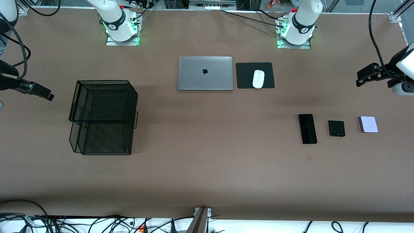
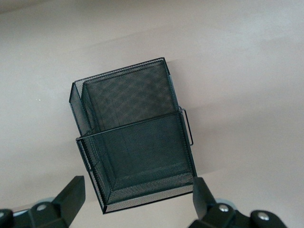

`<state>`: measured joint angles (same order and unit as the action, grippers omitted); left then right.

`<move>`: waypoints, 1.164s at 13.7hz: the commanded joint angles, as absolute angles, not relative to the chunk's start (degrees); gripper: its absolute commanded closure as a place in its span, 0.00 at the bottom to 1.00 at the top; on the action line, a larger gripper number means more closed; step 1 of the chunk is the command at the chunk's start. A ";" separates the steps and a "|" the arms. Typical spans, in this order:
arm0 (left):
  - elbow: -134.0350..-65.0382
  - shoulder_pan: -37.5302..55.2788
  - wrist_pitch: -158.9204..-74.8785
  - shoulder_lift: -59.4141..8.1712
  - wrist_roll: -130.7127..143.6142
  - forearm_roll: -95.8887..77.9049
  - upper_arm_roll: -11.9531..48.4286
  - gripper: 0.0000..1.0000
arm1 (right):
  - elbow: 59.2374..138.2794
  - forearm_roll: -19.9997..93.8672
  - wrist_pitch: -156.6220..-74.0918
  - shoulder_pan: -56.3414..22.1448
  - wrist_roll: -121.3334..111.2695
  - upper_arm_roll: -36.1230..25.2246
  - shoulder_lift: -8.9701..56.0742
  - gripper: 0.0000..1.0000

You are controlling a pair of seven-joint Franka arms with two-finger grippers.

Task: Place phones with both arms
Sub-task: 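Move the left gripper toward the tall black phone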

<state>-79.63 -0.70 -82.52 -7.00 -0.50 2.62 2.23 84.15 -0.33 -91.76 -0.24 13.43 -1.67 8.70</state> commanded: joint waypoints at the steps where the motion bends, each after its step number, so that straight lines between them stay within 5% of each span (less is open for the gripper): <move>1: -80.86 -0.53 -83.58 -6.24 -0.88 2.20 1.76 0.00 | 84.73 -0.53 -92.37 0.53 13.27 -1.05 8.26 0.00; 16: -82.00 -3.69 -85.52 -6.06 -1.93 2.29 1.76 0.00 | 84.90 -0.88 -92.29 0.44 12.83 -1.93 8.79 0.00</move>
